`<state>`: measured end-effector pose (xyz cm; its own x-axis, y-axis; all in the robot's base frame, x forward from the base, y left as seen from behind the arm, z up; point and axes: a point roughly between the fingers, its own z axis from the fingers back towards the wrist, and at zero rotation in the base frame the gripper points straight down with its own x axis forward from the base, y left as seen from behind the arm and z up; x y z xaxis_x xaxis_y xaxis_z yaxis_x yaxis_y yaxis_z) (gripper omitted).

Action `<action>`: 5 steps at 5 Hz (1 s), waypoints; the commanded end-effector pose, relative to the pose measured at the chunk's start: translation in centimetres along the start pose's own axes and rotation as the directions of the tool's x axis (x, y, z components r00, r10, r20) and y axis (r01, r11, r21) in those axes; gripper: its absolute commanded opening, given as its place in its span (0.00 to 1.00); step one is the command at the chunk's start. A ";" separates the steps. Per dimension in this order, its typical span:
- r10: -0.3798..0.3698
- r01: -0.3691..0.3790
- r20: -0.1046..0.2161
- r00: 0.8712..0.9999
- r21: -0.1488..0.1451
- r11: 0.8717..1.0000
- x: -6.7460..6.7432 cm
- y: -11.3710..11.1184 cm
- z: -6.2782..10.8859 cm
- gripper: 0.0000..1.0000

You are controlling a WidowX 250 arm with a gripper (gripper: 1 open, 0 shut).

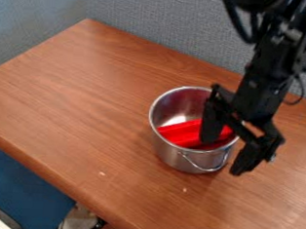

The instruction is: Put the red object in the metal pot

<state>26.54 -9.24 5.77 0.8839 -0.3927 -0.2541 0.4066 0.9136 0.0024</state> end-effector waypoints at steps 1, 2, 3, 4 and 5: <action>0.047 -0.047 0.026 0.999 0.005 0.999 -1.3 3.0 -0.4 1.00; 0.108 -0.108 0.035 0.994 0.002 0.994 -2.9 6.6 -1.1 1.00; 0.108 -0.110 0.066 0.992 0.026 0.994 -3.5 7.3 -0.6 1.00; 0.127 -0.128 0.035 0.991 0.027 0.991 -3.2 4.8 -1.8 0.00; 0.147 -0.147 0.002 0.989 0.030 0.989 -2.8 2.4 -3.1 0.00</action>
<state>24.34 -5.41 3.05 0.9306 -0.2505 -0.2670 0.2776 0.9582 0.0686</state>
